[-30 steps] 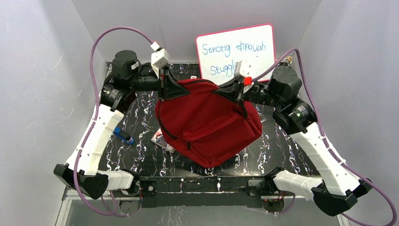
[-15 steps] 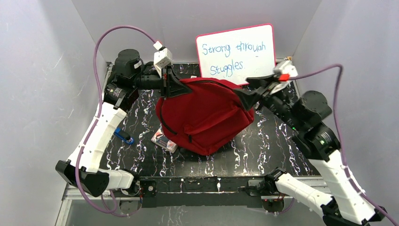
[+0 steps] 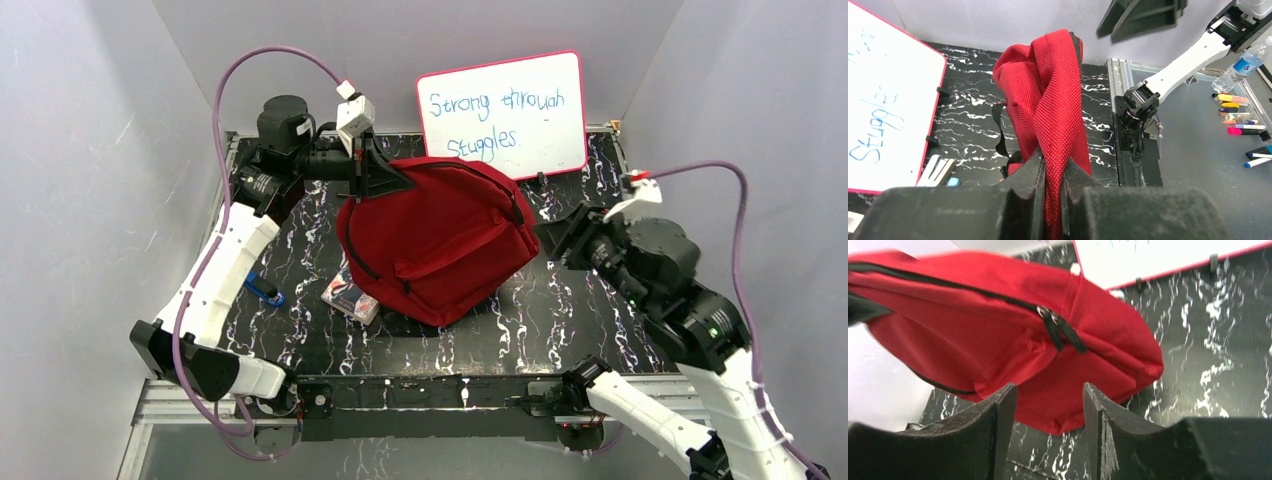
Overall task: Pack the student bag
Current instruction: Pick up the student bag at the center of the board, then unzip the student bag at the center of the board.
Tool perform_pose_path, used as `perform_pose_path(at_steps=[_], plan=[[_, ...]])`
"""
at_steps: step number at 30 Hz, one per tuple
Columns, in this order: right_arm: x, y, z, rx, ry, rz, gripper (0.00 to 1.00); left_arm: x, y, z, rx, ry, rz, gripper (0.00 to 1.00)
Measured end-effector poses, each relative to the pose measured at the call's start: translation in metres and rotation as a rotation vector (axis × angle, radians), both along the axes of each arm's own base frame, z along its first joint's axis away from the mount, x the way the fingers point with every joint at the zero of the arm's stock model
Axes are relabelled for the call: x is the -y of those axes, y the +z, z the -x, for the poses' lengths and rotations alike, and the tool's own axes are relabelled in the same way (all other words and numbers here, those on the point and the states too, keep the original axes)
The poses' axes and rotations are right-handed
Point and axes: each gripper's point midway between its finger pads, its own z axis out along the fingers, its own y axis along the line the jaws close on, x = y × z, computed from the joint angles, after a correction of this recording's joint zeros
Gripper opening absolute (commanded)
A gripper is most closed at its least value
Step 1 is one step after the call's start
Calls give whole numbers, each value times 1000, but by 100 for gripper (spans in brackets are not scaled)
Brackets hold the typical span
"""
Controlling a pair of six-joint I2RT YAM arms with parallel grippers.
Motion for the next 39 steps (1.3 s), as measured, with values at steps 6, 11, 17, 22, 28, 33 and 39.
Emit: perform_pose_path(at_steps=[6,11,17,22,28,33,39], plan=[[-14,-45,-16,-180,-15,71,62,13,23,-24,44,-30,19,0],[-15,-59,-16,-214,-21,83,63,24,46,-51,111,-35,31,0],[-7,-52,-8,-161,-27,38,63,23,56,-60,197,-8,10,0],[-3,-52,-9,-157,-59,26,63,13,19,-64,198,58,-74,0],[-15,-83,-17,-232,-46,49,64,2,-23,-54,175,88,-142,0],[-26,-93,-20,-264,-19,36,61,0,-24,-43,191,84,-137,0],[-42,-93,-28,-270,32,40,58,0,-28,-37,198,71,-132,0]])
